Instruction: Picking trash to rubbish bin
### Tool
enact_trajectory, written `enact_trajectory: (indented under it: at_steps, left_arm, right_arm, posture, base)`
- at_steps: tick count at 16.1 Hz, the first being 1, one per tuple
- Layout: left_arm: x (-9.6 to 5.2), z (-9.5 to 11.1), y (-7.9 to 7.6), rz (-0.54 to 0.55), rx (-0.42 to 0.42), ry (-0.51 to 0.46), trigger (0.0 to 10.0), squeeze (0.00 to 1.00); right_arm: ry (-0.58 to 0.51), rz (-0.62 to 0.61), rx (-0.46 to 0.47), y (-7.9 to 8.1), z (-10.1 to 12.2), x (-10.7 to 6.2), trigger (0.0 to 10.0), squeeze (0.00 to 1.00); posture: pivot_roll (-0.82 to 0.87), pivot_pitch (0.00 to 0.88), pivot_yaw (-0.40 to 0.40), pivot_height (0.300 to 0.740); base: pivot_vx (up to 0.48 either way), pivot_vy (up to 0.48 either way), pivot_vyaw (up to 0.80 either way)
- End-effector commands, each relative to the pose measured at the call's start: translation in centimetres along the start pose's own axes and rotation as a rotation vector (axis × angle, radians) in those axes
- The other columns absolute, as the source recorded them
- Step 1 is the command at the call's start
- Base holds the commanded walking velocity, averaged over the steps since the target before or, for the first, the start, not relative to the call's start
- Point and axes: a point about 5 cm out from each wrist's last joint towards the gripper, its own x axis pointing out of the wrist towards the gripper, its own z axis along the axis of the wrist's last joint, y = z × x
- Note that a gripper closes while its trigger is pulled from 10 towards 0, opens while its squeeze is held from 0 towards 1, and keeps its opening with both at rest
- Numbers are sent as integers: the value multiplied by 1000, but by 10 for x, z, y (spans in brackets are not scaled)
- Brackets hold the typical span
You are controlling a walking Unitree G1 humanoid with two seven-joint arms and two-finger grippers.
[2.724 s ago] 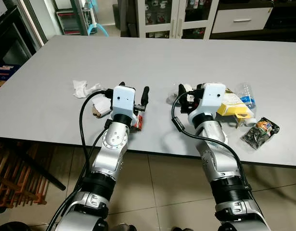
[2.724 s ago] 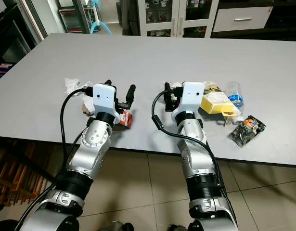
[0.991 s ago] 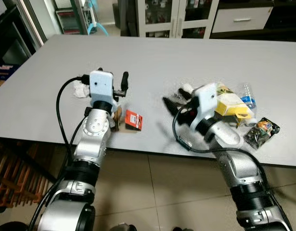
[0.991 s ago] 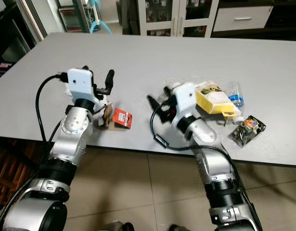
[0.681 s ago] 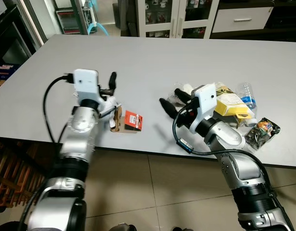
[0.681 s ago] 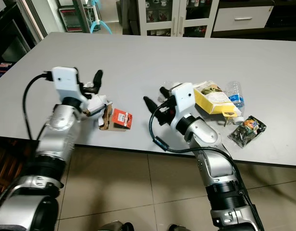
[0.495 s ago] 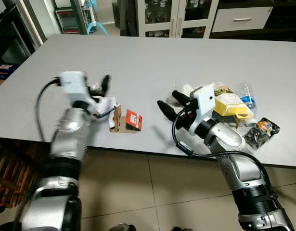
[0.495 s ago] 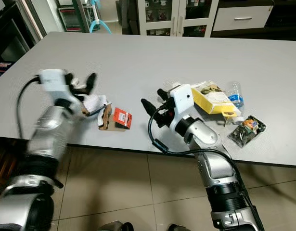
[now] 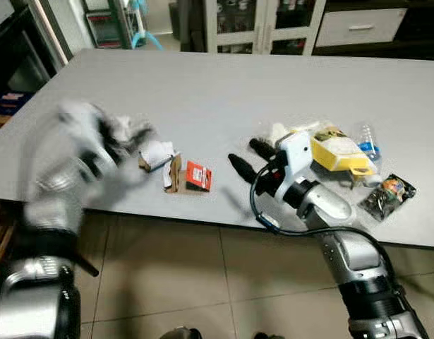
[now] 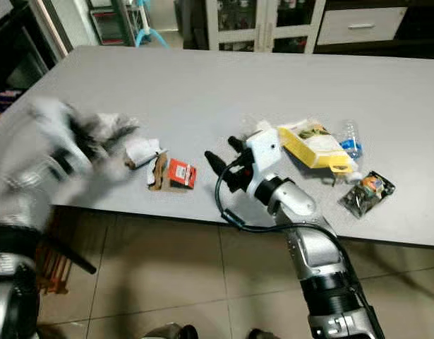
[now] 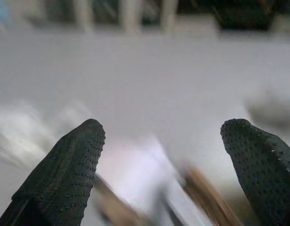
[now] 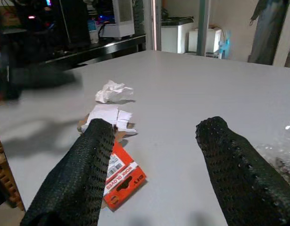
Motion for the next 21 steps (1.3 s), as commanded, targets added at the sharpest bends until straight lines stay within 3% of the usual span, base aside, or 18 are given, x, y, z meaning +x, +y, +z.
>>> enact_trajectory:
  at_steps: [1, 3, 5, 7, 8, 11, 16, 21]
  left_arm:
    - [4, -15, -14, -94, 13, 91, 10000, 1000]
    - [10, -27, -21, -115, -43, 129, 10000, 1000]
    - [14, -28, -32, -166, -105, 98, 10000, 1000]
    - [16, -26, -30, -121, -122, 90, 10000, 1000]
    - [17, -16, -27, -103, -123, 44, 10000, 0]
    - [16, 9, -19, -67, -98, -36, 10000, 0]
    - [20, 4, -31, -101, -85, -10, 10000, 0]
    - [25, -2, -37, -96, -128, 1, 10000, 0]
  right_arm:
    - [11, 19, -8, 3, -1, 2, 10000, 0]
    - [7, 23, -7, 4, -1, 2, 10000, 0]
    - [5, 19, -8, 3, -1, 2, 10000, 0]
    - [3, 18, -8, 3, 0, 2, 10000, 0]
    - [2, 15, -8, 3, 0, 1, 10000, 0]
    - [1, 13, -2, 4, -2, 2, 10000, 0]
    - [0, 14, 4, 6, -2, 3, 10000, 0]
    - [3, 4, 6, 5, -2, 1, 10000, 0]
  posture:
    - [-29, 79, 65, 740]
    - [-35, 73, 67, 740]
    - [-43, 68, 70, 740]
    - [-50, 64, 71, 740]
    - [-50, 61, 71, 740]
    - [-42, 57, 73, 740]
    - [-44, 74, 72, 740]
    - [-51, 83, 70, 740]
  base:
    - [0, 0, 0]
    - [0, 0, 0]
    - [0, 0, 0]
    - [0, 0, 0]
    - [0, 0, 0]
    - [0, 0, 0]
    - [0, 0, 0]
    - [0, 0, 0]
